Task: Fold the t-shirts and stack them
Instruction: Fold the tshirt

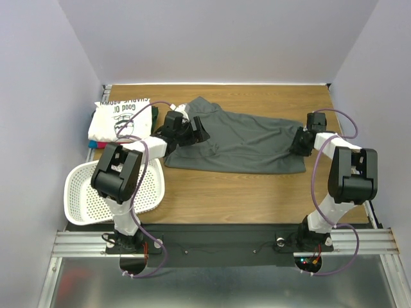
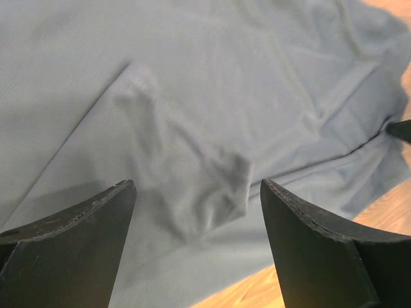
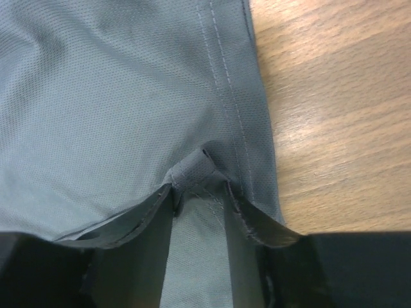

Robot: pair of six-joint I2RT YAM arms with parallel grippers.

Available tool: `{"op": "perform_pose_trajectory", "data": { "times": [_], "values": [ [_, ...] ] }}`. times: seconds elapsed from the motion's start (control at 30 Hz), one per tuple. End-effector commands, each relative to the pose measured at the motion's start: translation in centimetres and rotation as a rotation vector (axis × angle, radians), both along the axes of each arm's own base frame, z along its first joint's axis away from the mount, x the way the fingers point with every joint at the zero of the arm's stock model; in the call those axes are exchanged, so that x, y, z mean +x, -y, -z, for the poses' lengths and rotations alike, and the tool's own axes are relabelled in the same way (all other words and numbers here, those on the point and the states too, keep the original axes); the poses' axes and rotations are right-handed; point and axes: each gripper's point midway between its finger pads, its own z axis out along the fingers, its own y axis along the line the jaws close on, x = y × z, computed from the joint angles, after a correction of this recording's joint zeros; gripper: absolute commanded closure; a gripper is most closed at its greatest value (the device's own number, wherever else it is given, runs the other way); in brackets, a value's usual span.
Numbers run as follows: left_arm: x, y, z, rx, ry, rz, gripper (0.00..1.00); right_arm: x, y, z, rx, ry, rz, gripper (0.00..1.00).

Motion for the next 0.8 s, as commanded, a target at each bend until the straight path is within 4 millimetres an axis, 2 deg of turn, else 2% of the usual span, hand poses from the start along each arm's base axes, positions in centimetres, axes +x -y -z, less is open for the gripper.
{"op": "perform_pose_trajectory", "data": {
  "times": [0.0, 0.13, 0.17, 0.37, 0.57, 0.77],
  "values": [
    [2.1, 1.4, -1.1, -0.065, 0.051, 0.025, 0.1, 0.8, 1.3, -0.8, -0.045, 0.036, 0.035, 0.6],
    [2.4, 1.6, 0.5, -0.068, 0.023, 0.027, 0.1, 0.8, 1.6, -1.5, -0.062, 0.051, 0.048, 0.79],
    [2.4, 1.7, 0.9, -0.067, 0.018, 0.028, 0.1, 0.7, 1.7, -1.7, -0.068, 0.052, 0.051, 0.81],
    [2.4, 1.1, 3.2, -0.049, -0.02, 0.013, 0.1, 0.4, 2.6, -3.3, -0.113, 0.069, 0.078, 0.86],
    [2.2, 0.1, 3.9, -0.022, -0.021, -0.013, 0.1, 0.0, 3.2, -4.5, -0.146, 0.054, 0.095, 0.87],
    [2.1, -0.5, 3.9, -0.018, -0.017, -0.023, 0.1, -0.7, 4.6, -4.5, -0.216, -0.003, 0.129, 0.87]
  ]
}}
